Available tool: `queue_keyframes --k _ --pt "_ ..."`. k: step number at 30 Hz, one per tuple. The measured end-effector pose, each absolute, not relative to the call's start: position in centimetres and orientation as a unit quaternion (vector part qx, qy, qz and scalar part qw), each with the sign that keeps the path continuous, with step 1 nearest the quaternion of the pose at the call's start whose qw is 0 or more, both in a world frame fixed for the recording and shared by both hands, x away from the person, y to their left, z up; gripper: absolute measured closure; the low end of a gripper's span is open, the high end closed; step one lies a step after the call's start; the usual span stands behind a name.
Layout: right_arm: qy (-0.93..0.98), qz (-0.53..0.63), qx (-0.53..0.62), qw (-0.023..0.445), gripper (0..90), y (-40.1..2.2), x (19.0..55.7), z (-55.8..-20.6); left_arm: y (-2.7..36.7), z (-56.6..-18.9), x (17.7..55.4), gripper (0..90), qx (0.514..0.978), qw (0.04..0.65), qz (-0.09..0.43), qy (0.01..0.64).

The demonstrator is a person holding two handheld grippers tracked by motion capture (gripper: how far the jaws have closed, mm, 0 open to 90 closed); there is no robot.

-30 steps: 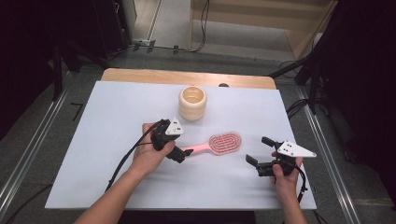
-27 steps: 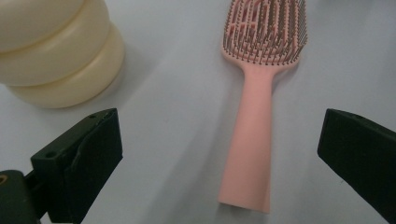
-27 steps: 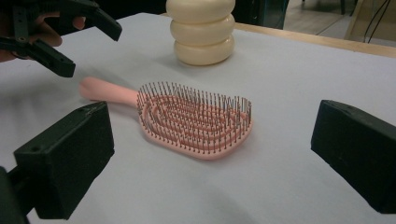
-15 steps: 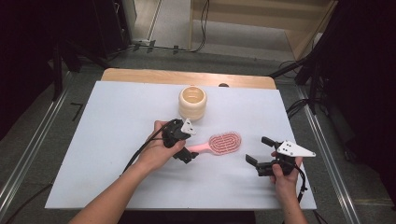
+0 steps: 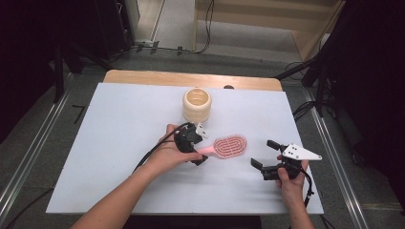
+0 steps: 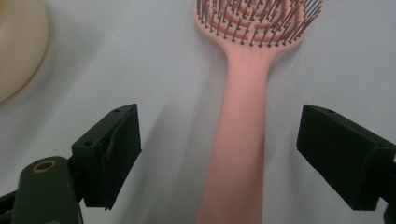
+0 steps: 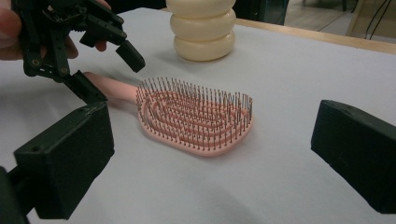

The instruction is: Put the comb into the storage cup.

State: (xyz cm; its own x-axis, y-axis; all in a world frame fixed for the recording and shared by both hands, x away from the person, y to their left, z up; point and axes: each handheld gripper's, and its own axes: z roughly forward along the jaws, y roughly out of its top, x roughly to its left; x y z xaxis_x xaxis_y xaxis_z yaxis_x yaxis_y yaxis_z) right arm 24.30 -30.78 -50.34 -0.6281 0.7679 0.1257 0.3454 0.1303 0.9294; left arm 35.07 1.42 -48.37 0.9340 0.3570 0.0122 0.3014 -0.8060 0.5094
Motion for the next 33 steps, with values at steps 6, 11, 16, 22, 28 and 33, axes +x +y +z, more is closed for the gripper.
queue_keyframes --k 6,11,16,22,28,33 --pt "0.727 0.534 0.383 0.198 0.0 -30.8 24.3 -50.4 0.6 -48.8 34.9 31.0 0.951 0.247 0.065 0.176" --pt "0.727 0.533 0.384 0.197 0.0 -30.7 24.3 -50.4 0.1 -48.9 35.0 42.7 0.953 0.241 0.063 0.174" --pt "0.728 0.533 0.384 0.195 0.0 -30.7 24.4 -50.5 -0.5 -48.8 35.0 53.5 0.954 0.241 0.058 0.168" --pt "0.730 0.531 0.384 0.196 0.0 -30.7 24.4 -50.5 -0.9 -48.7 35.4 60.6 0.959 0.232 0.045 0.157" --pt "0.731 0.530 0.382 0.195 0.0 -30.5 24.5 -50.6 -1.1 -48.5 35.9 68.1 0.963 0.222 0.030 0.149" --pt "0.733 0.529 0.382 0.194 0.0 -30.4 24.5 -50.6 -1.0 -48.5 36.0 69.4 0.963 0.226 0.026 0.145"
